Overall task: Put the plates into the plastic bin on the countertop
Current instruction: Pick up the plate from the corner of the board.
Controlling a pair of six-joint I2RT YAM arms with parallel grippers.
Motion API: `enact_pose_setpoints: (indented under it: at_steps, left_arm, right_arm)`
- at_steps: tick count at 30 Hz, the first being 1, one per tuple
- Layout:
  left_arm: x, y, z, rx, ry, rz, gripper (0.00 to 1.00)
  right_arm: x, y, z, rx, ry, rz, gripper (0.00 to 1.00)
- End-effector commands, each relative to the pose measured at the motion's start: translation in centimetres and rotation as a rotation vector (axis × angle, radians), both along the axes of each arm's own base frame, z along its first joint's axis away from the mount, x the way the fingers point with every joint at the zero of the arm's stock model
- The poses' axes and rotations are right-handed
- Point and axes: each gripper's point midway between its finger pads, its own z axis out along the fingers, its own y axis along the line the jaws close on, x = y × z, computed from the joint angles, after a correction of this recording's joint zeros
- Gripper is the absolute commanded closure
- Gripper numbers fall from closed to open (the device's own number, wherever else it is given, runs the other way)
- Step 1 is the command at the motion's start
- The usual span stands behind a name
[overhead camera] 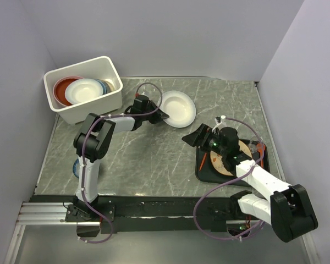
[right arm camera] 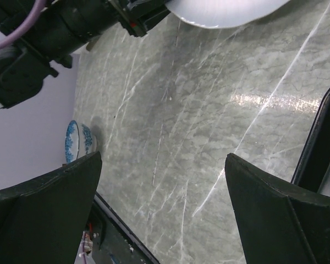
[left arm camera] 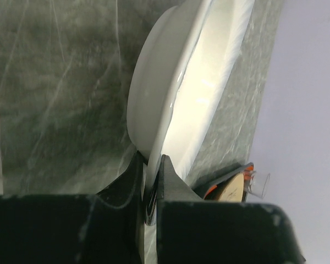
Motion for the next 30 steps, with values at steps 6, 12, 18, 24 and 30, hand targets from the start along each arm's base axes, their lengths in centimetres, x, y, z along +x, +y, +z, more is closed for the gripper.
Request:
enact_pose_setpoints:
  at_steps: [6, 12, 18, 24, 30]
  left_arm:
    - [-0.5, 0.0, 12.8, -0.038, -0.261, -0.051, 0.99]
    - [-1.5, 1.2, 15.5, -0.014, -0.31, -0.034, 0.99]
    - [-1.9, 3.1, 17.3, 0.0, -0.338, -0.008, 0.99]
    - [-1.7, 5.4, 19.0, 0.003, -0.363, 0.024, 0.99]
    - [-1.4, 8.4, 20.3, 0.002, -0.382, 0.066, 0.99]
  right_arm:
    - [0.7, 0.7, 1.4, 0.019, -0.041, 0.018, 0.0]
    - [1.2, 2.2, 2.1, 0.035, -0.047, 0.064, 0.0]
    - [0.9, 3.0, 1.7, 0.044, -0.041, 0.087, 0.0]
    - [0.4, 3.3, 1.0, 0.043, -0.025, 0.094, 0.0]
    - [0.1, 3.2, 0.6, 0.036, -0.014, 0.091, 0.0]
